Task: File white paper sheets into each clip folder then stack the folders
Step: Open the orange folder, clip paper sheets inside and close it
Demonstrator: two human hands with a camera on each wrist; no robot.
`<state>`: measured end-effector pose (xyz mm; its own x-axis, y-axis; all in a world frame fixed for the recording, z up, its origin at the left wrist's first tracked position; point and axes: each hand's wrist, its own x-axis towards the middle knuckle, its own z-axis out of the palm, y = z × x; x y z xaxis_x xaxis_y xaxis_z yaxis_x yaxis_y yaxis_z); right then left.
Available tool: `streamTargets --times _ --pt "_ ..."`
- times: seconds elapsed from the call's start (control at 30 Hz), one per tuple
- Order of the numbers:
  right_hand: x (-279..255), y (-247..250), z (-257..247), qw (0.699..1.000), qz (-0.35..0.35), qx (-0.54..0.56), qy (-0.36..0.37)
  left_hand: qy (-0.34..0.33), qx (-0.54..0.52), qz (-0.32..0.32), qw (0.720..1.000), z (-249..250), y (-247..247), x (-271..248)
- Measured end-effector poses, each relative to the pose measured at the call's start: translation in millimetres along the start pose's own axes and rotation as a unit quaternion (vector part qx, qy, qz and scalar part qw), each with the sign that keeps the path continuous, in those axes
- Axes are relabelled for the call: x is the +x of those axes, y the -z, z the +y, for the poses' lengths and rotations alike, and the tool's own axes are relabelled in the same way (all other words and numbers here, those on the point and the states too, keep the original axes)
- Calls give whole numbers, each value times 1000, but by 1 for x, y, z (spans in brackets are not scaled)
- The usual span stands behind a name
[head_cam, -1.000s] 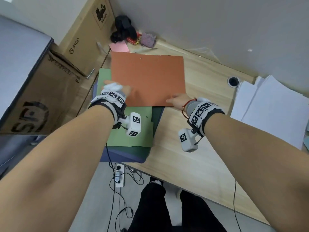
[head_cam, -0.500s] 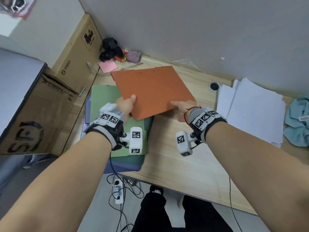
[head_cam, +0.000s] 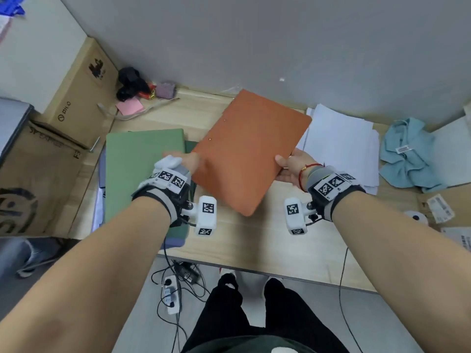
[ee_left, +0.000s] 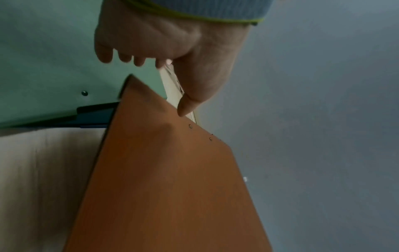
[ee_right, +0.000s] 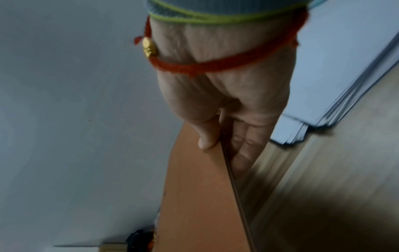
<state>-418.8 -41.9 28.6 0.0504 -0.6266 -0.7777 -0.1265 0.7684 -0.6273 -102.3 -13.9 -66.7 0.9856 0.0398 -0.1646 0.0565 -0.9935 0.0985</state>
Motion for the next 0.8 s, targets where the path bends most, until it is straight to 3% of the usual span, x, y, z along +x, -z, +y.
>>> streamTargets --times 0.03,0.07,0.1,0.17,0.27,0.37,0.63,0.8 --pt "-3 14 6 1000 0 -25 3 -84 13 -153 985 -13 10 -13" --pt "-3 29 15 999 3 -51 3 -161 3 -281 946 -22 10 -30" --pt "-3 40 22 997 3 -83 1 -187 -21 -355 916 -23 24 -61" --pt "-2 58 39 991 0 -132 -9 -287 -18 -430 856 -40 32 -99" --pt "8 76 66 977 -19 -210 -19 -308 14 -412 857 -61 10 -125" --pt "19 95 93 953 -33 -300 -24 -292 4 -446 846 -80 -23 -143" --pt "24 99 108 923 38 -383 10 -327 14 -398 857 -85 -63 -156" --pt "26 100 112 932 53 -359 21 -341 49 -367 864 -82 -59 -164"
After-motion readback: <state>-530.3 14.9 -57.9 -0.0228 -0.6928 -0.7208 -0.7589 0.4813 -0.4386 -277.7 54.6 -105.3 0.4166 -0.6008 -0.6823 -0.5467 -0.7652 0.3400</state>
